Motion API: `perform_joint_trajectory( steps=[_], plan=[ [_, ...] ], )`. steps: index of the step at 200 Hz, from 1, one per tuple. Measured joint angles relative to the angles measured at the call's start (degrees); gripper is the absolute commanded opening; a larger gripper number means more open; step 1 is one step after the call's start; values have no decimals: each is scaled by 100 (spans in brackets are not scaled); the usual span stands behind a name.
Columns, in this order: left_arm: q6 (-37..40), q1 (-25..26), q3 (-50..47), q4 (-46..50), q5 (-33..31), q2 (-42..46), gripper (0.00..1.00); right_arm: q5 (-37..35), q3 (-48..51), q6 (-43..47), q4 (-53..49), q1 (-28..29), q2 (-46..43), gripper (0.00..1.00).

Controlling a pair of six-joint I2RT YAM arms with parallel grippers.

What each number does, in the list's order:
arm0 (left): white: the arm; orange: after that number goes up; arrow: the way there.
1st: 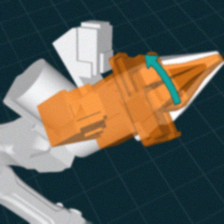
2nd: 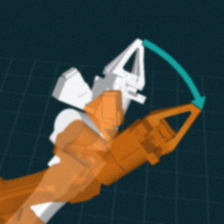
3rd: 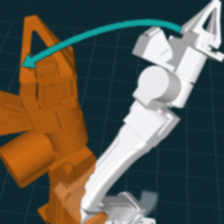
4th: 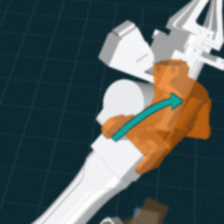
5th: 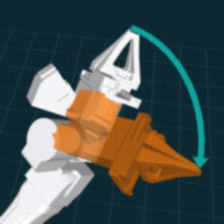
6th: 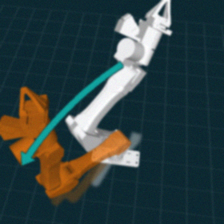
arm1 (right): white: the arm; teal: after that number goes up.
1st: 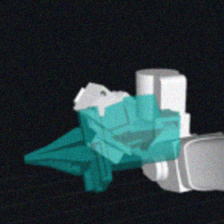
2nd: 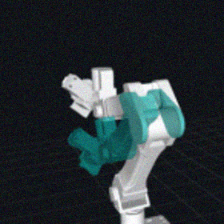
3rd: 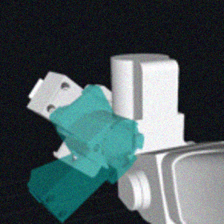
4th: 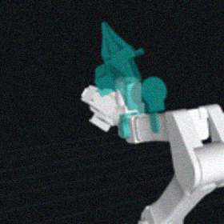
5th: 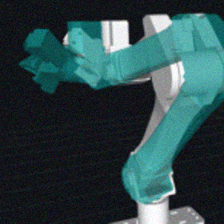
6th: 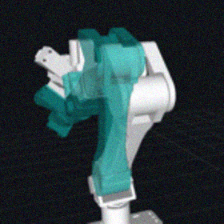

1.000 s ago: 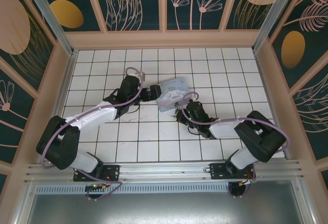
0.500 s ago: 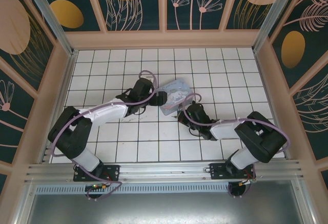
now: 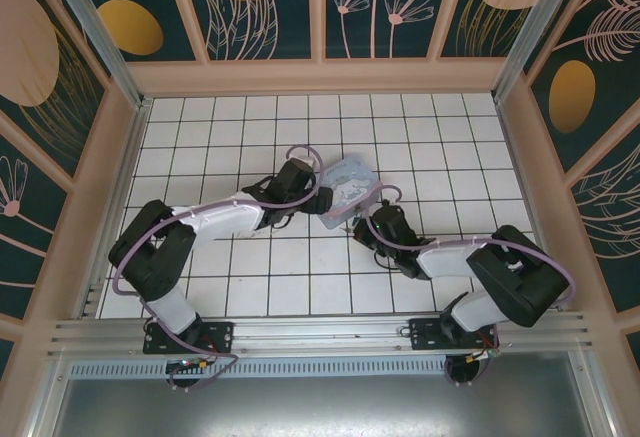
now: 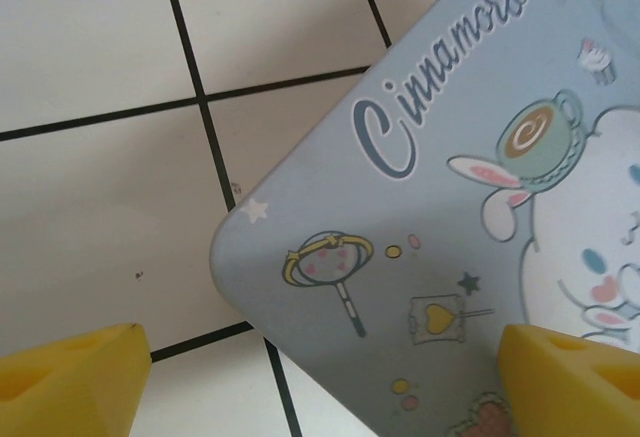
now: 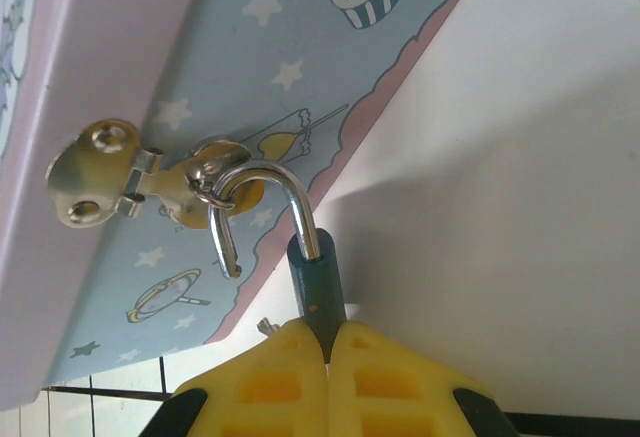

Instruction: Unlock the padlock with the key

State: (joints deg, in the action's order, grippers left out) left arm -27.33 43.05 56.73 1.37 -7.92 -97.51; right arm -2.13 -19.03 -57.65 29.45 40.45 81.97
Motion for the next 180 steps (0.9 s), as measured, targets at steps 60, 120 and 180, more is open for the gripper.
perform_joint_trajectory(
  steps=[60, 120, 180],
  plan=[
    [140, 177, 146, -7, -356, -144, 88, 4, 111, -133, 149, -109, -85, 0],
    [146, 197, 157, -138, -393, -208, 88, 48, 299, -376, 573, -258, -96, 0],
    [144, 199, 157, -293, -376, -269, 87, 72, 308, -590, 787, -404, -92, 0]
  ],
)
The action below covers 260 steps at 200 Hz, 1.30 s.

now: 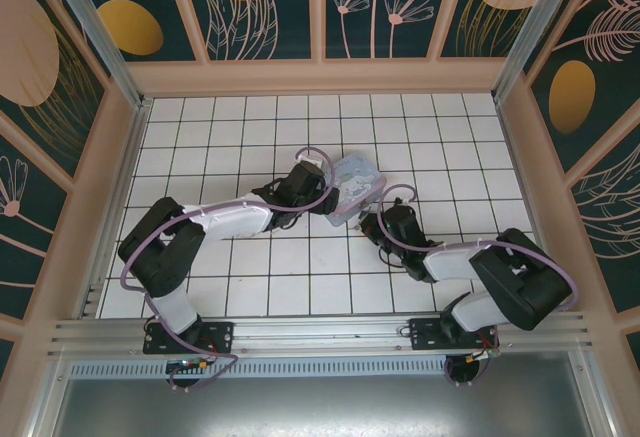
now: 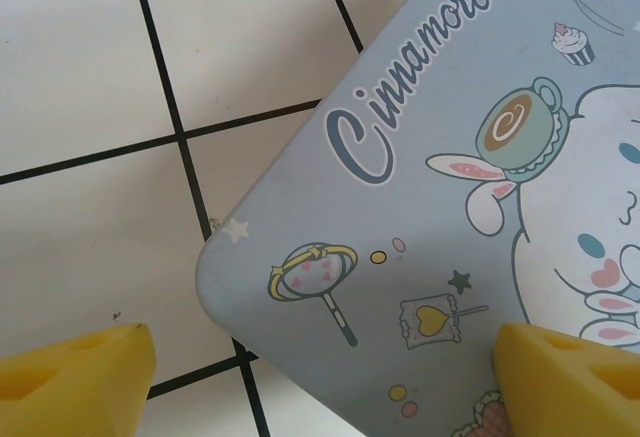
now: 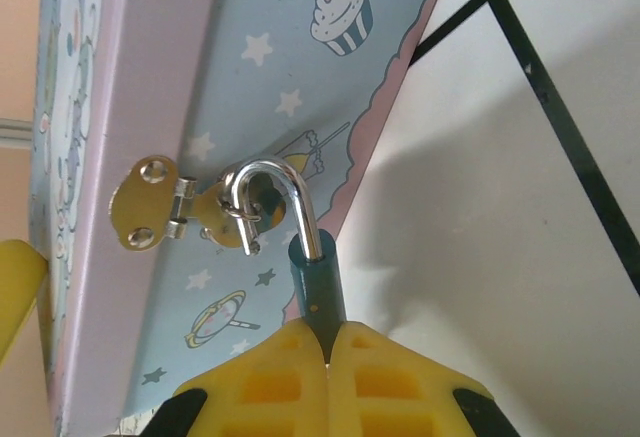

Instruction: Unlock the padlock with the key

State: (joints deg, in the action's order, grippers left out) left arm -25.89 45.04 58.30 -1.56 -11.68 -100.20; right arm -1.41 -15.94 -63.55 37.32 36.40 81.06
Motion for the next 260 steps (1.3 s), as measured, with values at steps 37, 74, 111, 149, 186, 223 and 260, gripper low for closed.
perform_joint_trajectory(
  steps=[37, 74, 111, 149, 186, 223, 260],
  plan=[
    [2, -2, -2, -83, 57, -33, 85, 39, 0, -74, 151, -76, 127, 0],
    [20, 0, -7, -140, 72, -48, 83, 138, -2, -94, 278, -208, 238, 0],
    [20, 11, -7, -236, 114, -87, 80, 260, -85, -87, 278, -398, 240, 0],
    [20, 9, -7, -291, 133, -111, 77, 339, -435, 42, 114, -756, 284, 0],
    [20, 9, -7, -293, 136, -116, 76, 417, -708, 195, 2, -1054, 398, 0],
    [17, 9, -7, -297, 138, -125, 81, 516, -680, 321, -72, -1145, 334, 0],
    [20, 7, 74, -192, 138, -142, 88, 603, -267, 326, -345, -1145, -470, 0]
  ],
)
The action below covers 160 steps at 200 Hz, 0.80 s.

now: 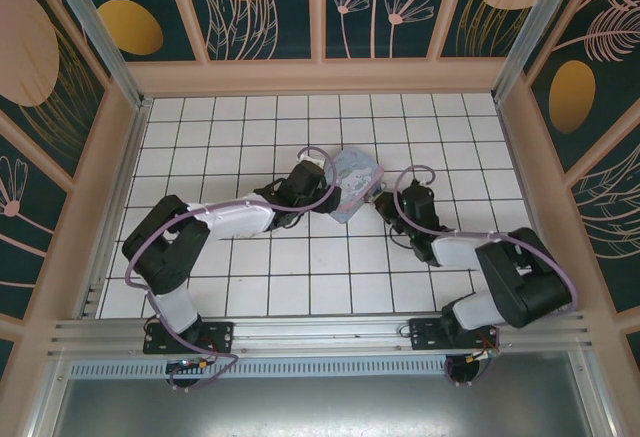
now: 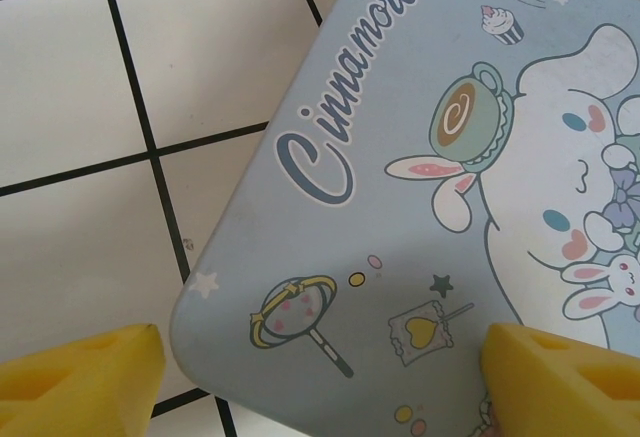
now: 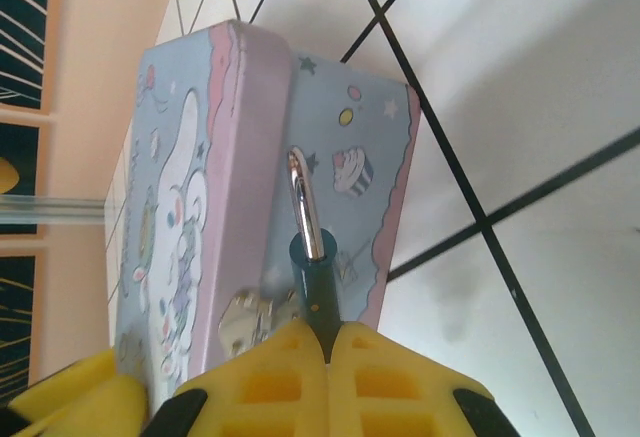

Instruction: Unlock the padlock with the key

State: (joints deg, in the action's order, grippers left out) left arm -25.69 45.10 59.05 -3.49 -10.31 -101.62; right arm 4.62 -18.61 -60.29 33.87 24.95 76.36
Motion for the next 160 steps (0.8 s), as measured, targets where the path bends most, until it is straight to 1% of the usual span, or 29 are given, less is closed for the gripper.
perform_joint_trajectory(
  steps=[32, 55, 73, 96, 130, 141, 160],
  plan=[
    [15, 2, 219, 352, -2, -24, 93, 87, 372, 20, -358, 46, -831, 0],
    [24, 2, 365, 643, 4, -22, 95, 144, 612, 24, -745, 293, -1355, 0],
    [22, 2, 457, 817, 44, 9, 96, 131, 772, 15, -1010, 645, -1711, 0],
    [20, 2, 507, 955, 83, 216, 97, 81, 901, -31, -1235, 1281, -1989, 0],
    [17, -15, 507, 1025, 66, 841, 98, -177, 901, -203, -1266, 2282, -1873, 0],
    [17, -35, 505, 1032, 61, 1049, 99, -247, 876, -262, -1220, 2605, -1648, 0],
    [15, -116, 457, 1038, 61, 1432, 99, -356, 651, -313, -1165, 3095, -994, 0]
  ],
)
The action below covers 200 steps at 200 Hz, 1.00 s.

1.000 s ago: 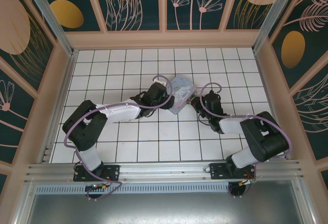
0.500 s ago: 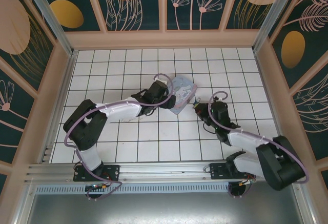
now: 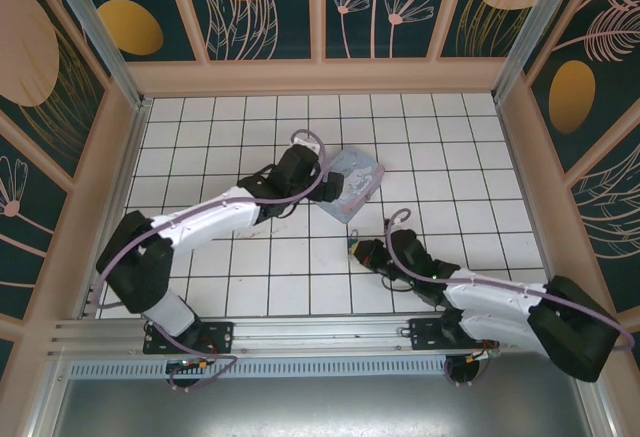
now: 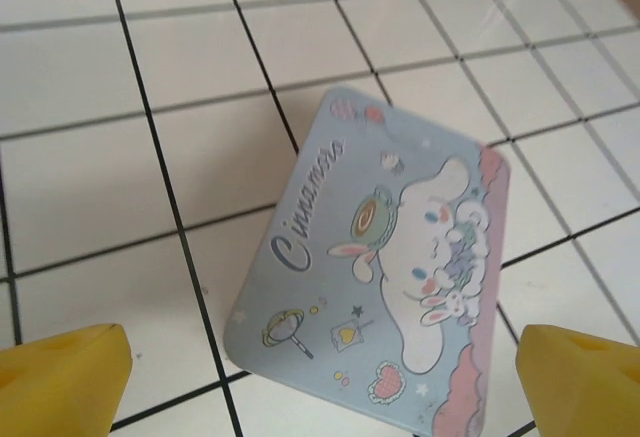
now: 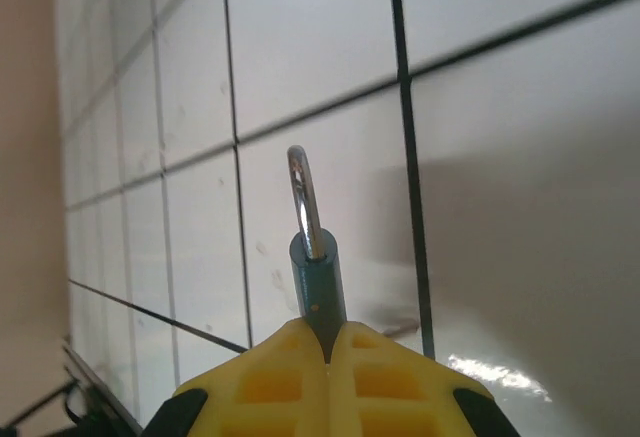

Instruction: Unlock the padlock with the key

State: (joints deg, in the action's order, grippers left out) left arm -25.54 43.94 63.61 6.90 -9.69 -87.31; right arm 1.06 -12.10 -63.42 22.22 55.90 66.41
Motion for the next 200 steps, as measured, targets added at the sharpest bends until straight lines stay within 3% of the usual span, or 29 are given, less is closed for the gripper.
perform_joint_trajectory(
  steps=[61, 113, 154, 175, 200],
  plan=[
    [-26, -535, -568, 76, -87, 1045, 98, 61, -1768, 48, 787, 835, 2245, 0],
    [-129, -581, -1097, 116, -109, 1163, 99, 184, -1670, -79, 1434, 796, 2776, 0],
    [-192, -647, -1172, 109, -109, 1209, 99, 125, -1274, -153, 1429, 656, 2542, 33],
    [-216, -691, -1196, 111, -118, 1320, 98, 48, -1145, -133, 1255, 584, 2074, 54],
    [-271, -728, -1198, 114, -151, 1508, 99, -15, -1073, -94, 918, 407, 1346, 69]
  ],
)
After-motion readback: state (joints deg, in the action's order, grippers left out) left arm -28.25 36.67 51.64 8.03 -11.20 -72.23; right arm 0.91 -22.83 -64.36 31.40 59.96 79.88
